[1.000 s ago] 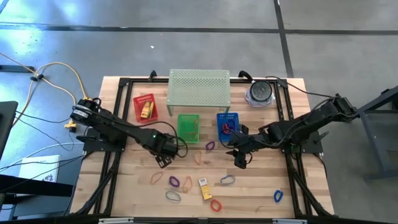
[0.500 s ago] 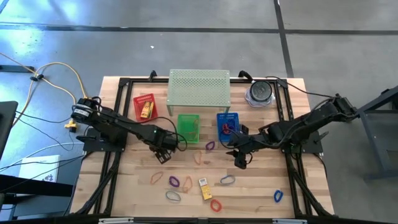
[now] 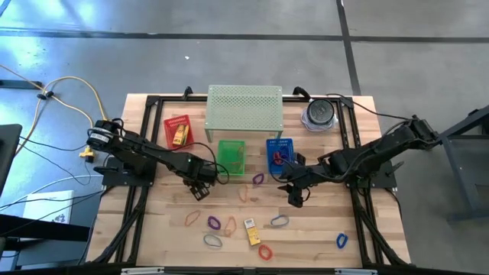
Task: Pick & Place Office Desk Supplies
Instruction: Put the orange rubber band into the green bin
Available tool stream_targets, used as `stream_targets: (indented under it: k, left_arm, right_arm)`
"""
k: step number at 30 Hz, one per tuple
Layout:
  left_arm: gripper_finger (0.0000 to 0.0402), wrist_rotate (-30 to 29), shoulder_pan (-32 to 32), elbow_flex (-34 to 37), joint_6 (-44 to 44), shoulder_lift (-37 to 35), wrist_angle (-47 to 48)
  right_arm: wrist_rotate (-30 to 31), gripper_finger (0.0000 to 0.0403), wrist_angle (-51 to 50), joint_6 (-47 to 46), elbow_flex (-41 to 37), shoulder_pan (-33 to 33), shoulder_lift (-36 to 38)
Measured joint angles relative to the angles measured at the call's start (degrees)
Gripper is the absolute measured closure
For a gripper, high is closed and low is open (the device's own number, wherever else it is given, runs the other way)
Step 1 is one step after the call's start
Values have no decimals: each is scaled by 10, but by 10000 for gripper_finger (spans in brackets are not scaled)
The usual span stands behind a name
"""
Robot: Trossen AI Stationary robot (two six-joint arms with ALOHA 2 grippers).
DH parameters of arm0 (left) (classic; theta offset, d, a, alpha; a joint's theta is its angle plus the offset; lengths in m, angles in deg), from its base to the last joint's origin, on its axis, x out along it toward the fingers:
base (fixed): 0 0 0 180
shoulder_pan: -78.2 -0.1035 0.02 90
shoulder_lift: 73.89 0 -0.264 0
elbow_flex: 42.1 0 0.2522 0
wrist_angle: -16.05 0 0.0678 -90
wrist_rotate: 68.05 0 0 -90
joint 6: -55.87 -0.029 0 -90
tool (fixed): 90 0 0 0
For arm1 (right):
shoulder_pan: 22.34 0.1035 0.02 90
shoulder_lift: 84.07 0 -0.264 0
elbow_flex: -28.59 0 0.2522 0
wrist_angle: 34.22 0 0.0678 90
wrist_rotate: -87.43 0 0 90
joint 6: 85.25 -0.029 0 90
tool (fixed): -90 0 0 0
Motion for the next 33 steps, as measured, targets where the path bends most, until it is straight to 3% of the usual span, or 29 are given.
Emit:
stream_targets:
  k: [11,27,33]
  left_arm:
    - [225,20,-21,0,3,1,2]
    - [389,-16,2,7,-26,44,8]
    - [400,-29,14,7,-25,44,8]
  right_arm:
    - [0,241,0,0,0,0,0]
    - [0,241,0,0,0,0,0]
    - [0,241,1,0,0,0,0]
